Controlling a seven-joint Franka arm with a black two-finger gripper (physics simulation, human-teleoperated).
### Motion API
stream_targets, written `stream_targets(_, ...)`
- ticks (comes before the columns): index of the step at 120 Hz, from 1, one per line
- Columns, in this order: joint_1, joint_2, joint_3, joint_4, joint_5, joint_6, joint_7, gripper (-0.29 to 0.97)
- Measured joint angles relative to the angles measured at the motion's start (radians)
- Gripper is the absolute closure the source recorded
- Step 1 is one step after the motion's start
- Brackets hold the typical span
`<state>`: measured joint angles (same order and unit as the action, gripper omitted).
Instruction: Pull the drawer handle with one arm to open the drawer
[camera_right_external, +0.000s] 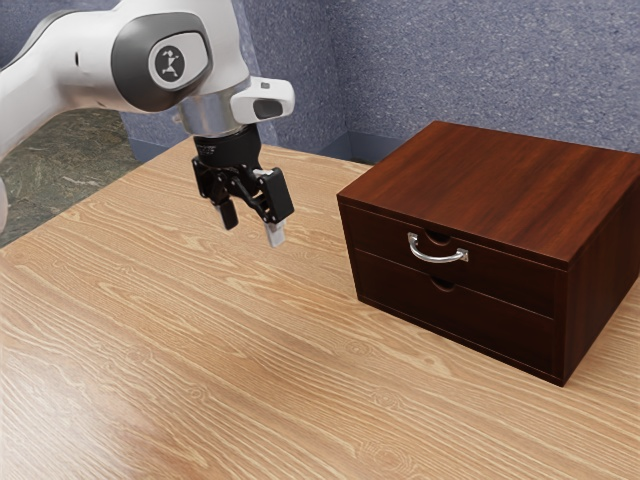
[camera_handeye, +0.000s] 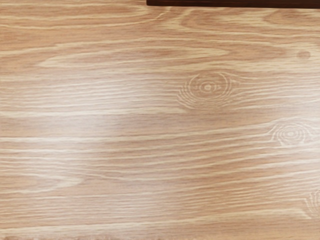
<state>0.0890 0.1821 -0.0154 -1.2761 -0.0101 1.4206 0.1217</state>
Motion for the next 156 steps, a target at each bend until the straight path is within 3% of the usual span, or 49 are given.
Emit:
stream_targets(24,0.0,-0.001,0.002,0.0,-0.001,-0.008,-0.027,0.0)
stream_targets(34,0.0,-0.093,-0.01,0.048,0.0,-0.01,-0.014,0.0)
stream_targets(53,-0.033,-0.145,-0.145,0.067,-0.015,0.11,0.252,0.0)
stream_targets(67,-0.144,-0.092,-0.178,0.054,-0.027,0.161,0.443,0.0)
stream_targets(80,-0.201,-0.056,-0.18,0.054,0.015,0.19,0.589,0.0)
stream_targets(101,-0.104,0.004,-0.175,0.061,-0.009,0.204,0.803,0.0)
stream_targets(156,-0.074,0.057,-0.17,-0.01,-0.005,0.285,1.212,0.0)
